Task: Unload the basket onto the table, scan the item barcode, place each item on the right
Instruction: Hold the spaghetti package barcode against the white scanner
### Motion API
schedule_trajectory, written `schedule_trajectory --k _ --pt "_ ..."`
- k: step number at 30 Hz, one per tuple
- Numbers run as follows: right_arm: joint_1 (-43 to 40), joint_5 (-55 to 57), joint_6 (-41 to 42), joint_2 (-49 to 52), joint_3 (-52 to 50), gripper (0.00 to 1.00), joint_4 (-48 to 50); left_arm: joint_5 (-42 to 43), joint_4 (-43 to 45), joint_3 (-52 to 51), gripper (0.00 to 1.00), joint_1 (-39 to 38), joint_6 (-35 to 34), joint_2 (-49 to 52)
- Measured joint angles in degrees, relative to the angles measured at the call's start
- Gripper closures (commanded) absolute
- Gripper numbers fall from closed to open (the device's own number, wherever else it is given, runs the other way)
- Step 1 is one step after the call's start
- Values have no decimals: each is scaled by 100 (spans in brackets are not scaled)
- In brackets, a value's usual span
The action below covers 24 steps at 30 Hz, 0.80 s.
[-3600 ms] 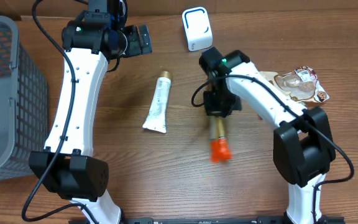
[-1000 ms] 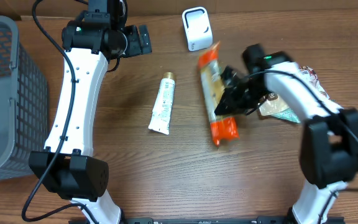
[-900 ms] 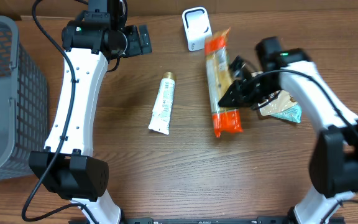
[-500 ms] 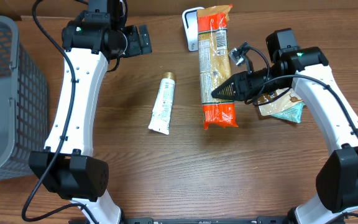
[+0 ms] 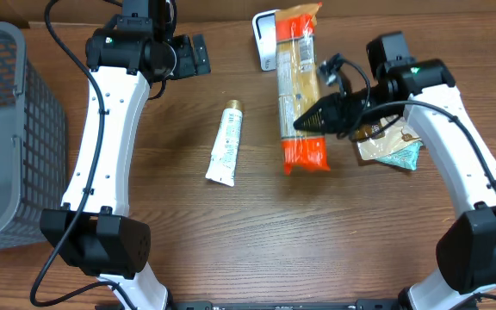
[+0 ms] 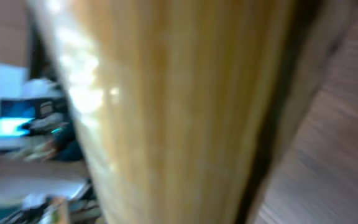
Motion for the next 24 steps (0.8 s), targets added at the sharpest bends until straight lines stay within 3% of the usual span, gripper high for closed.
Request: schedule_trajectory --k 7,11,16,19,24 --pt "695 3244 601 101 2267 96 39 0 0 0 0 0 0 0" --pt "1403 5722 623 140 2433 96 739 0 0 0 0 0 0 0" --pt "1794 7807 149 824 2433 96 1547 0 0 0 0 0 0 0" --pt "1742 8472 -341 1373 2433 96 1823 0 0 0 0 0 0 0" --pt "1572 9589 -1294 2500 2426 96 3108 0 -2 0 0 0 0 0"
